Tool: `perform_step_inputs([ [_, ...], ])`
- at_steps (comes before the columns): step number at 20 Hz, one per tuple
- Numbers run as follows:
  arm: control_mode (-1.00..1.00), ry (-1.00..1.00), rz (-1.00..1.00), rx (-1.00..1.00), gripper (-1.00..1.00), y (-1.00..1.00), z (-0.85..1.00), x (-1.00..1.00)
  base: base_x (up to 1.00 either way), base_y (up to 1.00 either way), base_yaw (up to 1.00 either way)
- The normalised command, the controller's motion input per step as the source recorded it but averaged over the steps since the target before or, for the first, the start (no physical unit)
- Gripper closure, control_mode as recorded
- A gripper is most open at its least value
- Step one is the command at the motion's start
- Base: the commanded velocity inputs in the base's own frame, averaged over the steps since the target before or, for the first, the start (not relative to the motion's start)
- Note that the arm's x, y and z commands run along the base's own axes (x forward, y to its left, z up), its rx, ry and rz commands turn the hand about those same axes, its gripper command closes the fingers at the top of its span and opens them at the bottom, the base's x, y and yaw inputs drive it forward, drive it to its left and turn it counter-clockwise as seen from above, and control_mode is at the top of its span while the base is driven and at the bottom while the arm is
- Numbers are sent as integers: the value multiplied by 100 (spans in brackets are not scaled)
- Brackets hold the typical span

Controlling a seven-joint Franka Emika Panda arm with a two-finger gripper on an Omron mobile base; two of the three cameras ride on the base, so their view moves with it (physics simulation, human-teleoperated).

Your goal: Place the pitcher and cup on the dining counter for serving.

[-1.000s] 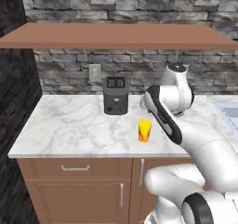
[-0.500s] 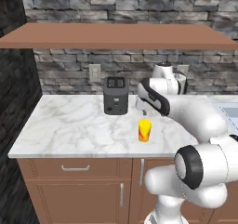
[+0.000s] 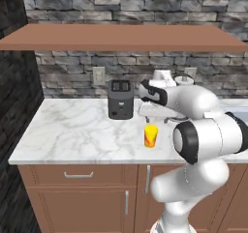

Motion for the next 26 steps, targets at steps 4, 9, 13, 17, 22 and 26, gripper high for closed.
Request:
perform_step_inputs([
  [4,-100,4,0,0,-100,0,-47,18,0,0,0],
  [9,-100,0,0,0,-100,-2,-41,18,0,0,0],
  [13,-100,0,0,0,-100,-8,-36,5,0,0,0],
  [17,-100,0,0,0,-100,-13,-27,0,0,0,0],
  [22,-100,0,-1,0,-100,-16,-9,-3,0,0,0],
  [26,-100,0,-1,1,-100,-3,0,-9,0,0,0],
])
